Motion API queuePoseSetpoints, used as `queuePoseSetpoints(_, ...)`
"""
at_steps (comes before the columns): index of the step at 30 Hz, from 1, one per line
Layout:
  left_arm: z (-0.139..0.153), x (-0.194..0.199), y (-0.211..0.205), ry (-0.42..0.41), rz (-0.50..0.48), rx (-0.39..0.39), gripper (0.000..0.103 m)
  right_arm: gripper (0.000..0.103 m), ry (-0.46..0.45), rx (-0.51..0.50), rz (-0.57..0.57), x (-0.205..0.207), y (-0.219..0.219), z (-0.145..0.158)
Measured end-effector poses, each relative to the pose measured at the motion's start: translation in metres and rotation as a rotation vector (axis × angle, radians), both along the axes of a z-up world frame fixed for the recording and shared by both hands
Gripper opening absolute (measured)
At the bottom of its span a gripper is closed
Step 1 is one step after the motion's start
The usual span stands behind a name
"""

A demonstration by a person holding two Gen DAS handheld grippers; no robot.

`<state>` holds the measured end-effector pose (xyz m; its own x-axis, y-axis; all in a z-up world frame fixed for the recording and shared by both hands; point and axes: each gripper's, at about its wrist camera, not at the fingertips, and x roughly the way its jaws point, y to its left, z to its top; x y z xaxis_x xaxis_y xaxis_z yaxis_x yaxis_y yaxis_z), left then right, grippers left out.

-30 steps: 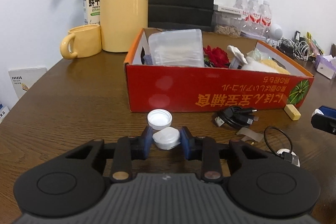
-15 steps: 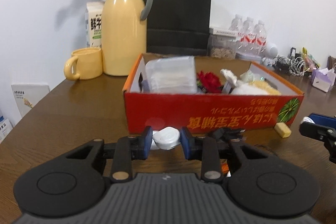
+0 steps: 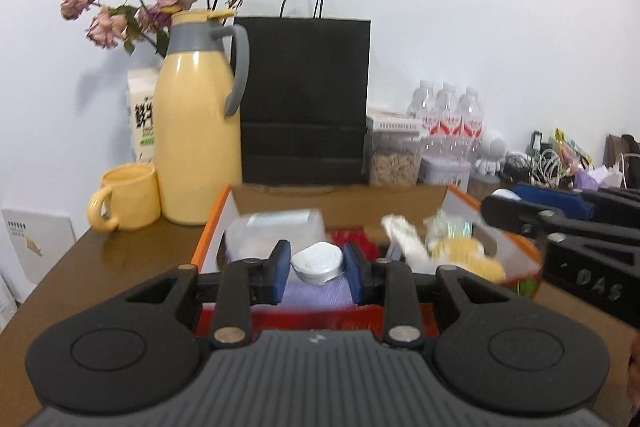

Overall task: Organize objects
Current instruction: 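Carry both white caps into the box and open both tools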

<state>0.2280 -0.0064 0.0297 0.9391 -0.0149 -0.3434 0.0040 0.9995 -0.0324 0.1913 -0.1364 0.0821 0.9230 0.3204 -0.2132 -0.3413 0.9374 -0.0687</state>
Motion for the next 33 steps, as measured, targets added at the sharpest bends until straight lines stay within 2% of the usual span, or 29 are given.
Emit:
queuePoseSetpoints(6, 0.012, 0.040, -0.009, -0.025, 0.028, -0.011, 0.030, 0.027, 0.012, 0.021, -0.053, 0.045, 0.006, 0.006)
queuePoseSetpoints(13, 0.008, 0.081, -0.017, -0.015, 0.085, -0.024, 0.030, 0.027, 0.071, 0.044, -0.089, 0.085, 0.001, -0.012)
queuePoseSetpoints(22, -0.008, 0.089, -0.020, 0.001, 0.058, 0.004, 0.030, 0.027, 0.156, 0.031, -0.086, 0.102, -0.003, -0.037)
queuePoseSetpoints(24, -0.009, 0.085, -0.019, -0.012, 0.068, 0.009, 0.044, 0.028, 0.163, 0.030, -0.081, 0.100, -0.003, -0.039)
queuePoseSetpoints(25, -0.009, 0.084, -0.019, -0.020, 0.069, 0.008, 0.061, 0.029, 0.165, 0.032, -0.079, 0.100, -0.003, -0.039)
queuePoseSetpoints(26, -0.009, 0.081, -0.019, -0.035, 0.072, 0.008, 0.079, 0.037, 0.165, 0.035, -0.079, 0.099, -0.004, -0.039)
queuePoseSetpoints(27, -0.008, 0.080, -0.020, -0.050, 0.078, 0.012, 0.087, 0.044, 0.166, 0.039, -0.082, 0.098, -0.005, -0.040)
queuePoseSetpoints(28, -0.007, 0.078, -0.021, -0.066, 0.085, 0.016, 0.101, 0.065, 0.162, 0.046, -0.088, 0.097, -0.007, -0.040)
queuePoseSetpoints(29, -0.006, 0.075, -0.021, -0.092, 0.094, 0.017, 0.103, 0.085, 0.156, 0.052, -0.095, 0.096, -0.008, -0.039)
queuePoseSetpoints(31, -0.005, 0.071, -0.022, -0.124, 0.111, 0.022, 0.103, 0.098, 0.138, 0.062, -0.109, 0.094, -0.010, -0.038)
queuePoseSetpoints(33, -0.003, 0.071, -0.022, -0.122, 0.107, 0.016, 0.103, 0.102, 0.129, 0.069, -0.111, 0.092, -0.011, -0.036)
